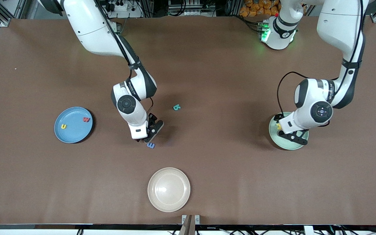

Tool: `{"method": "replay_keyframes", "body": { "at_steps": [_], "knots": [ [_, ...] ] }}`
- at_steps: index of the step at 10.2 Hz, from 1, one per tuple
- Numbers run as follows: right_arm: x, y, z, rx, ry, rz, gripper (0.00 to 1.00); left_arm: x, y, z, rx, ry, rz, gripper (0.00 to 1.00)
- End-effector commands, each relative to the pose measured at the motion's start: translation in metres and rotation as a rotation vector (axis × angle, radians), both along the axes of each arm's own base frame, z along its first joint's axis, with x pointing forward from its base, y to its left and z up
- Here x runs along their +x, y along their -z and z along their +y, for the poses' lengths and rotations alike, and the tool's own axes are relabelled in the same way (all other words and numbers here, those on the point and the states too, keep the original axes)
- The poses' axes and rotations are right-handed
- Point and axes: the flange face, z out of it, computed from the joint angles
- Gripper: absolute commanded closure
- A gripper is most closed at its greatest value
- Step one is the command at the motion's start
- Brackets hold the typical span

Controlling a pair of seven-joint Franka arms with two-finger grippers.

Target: Sort upper and lower case letters into plates

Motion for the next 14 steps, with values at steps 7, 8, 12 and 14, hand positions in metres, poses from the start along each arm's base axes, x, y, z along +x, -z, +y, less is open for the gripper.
{"method": "replay_keyframes", "body": {
  "at_steps": [7,8,12,14],
  "knots": [
    [-0.013,-0.011,-0.009,-0.014,-0.007,0.03,0.97,0.031,-0.025,-0.201,-0.099,-0.429,-0.113,0.0],
    [-0.013,-0.011,-0.009,-0.014,-0.007,0.03,0.99,0.036,-0.023,-0.206,-0.106,-0.436,-0.119,0.0],
    [0.003,-0.038,-0.021,0.015,0.039,-0.006,1.0,0.028,-0.011,-0.287,-0.131,-0.564,-0.136,0.0],
    [0.024,-0.055,-0.058,0.01,0.103,-0.041,1.0,0.019,-0.007,-0.32,-0.187,-0.591,-0.189,0.0]
  ]
}}
